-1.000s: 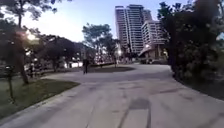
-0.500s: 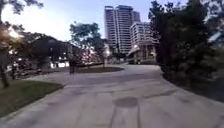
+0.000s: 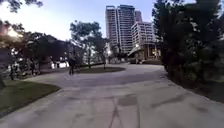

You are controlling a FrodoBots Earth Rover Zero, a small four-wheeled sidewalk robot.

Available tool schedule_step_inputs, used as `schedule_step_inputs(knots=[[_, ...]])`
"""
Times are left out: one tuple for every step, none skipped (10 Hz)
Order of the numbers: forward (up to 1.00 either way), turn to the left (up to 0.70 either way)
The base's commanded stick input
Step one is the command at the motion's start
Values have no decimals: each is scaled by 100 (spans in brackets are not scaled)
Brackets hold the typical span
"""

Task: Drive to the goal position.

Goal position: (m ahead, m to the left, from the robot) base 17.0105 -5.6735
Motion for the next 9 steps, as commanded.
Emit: schedule_step_inputs(knots=[[70,0],[70,0],[70,0],[70,0],[70,0],[70,0],[70,0],[70,0],[70,0]])
